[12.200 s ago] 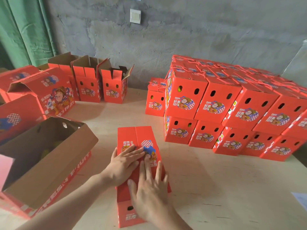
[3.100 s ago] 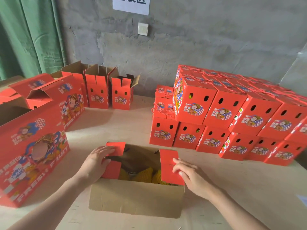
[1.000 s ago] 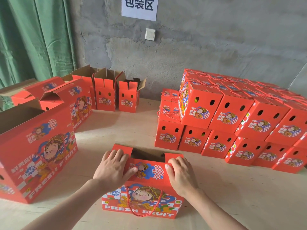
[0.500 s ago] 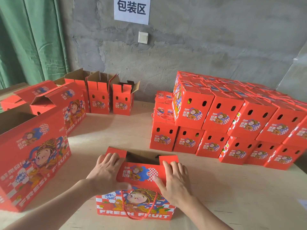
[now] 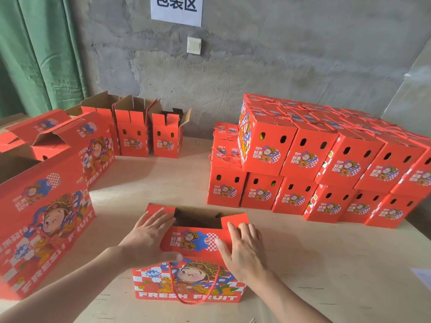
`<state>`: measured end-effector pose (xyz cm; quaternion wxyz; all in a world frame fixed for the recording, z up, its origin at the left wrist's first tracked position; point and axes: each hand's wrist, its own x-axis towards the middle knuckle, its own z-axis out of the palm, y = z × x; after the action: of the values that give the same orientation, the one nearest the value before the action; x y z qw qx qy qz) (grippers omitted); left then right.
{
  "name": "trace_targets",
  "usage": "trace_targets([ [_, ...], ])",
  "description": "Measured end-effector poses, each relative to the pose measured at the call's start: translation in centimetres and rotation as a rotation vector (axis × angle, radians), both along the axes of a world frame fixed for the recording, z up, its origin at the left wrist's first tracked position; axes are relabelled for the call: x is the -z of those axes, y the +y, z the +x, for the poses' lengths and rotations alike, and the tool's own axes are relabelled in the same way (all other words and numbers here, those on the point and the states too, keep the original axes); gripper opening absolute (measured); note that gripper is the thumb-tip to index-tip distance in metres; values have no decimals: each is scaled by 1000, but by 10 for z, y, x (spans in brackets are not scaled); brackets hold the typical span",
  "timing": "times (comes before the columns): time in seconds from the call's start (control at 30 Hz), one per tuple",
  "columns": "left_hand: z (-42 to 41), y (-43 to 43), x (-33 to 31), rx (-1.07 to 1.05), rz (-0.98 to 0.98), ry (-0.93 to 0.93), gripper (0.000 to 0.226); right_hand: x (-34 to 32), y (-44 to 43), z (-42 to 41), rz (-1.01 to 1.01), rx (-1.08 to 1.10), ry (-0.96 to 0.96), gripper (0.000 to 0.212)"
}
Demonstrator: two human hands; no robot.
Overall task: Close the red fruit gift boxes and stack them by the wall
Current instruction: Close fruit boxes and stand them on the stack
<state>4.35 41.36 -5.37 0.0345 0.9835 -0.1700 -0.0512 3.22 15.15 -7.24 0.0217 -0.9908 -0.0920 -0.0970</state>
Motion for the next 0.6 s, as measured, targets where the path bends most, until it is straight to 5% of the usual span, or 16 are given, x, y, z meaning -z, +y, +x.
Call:
trace_targets([
  [0.1, 2, 2, 1, 36, -2, 37, 131, 0, 1, -1, 15, 0, 12, 75],
  [0.3, 7, 4, 7, 18, -30, 32, 73, 1, 2, 0, 94, -21, 141, 80],
  [0.47, 13, 5, 12, -6, -14, 78, 58, -1, 1, 1, 94, -7, 293, 77],
  [0.6, 25, -3, 1, -165, -192, 26, 45, -20, -1, 18, 160, -4, 357, 61],
])
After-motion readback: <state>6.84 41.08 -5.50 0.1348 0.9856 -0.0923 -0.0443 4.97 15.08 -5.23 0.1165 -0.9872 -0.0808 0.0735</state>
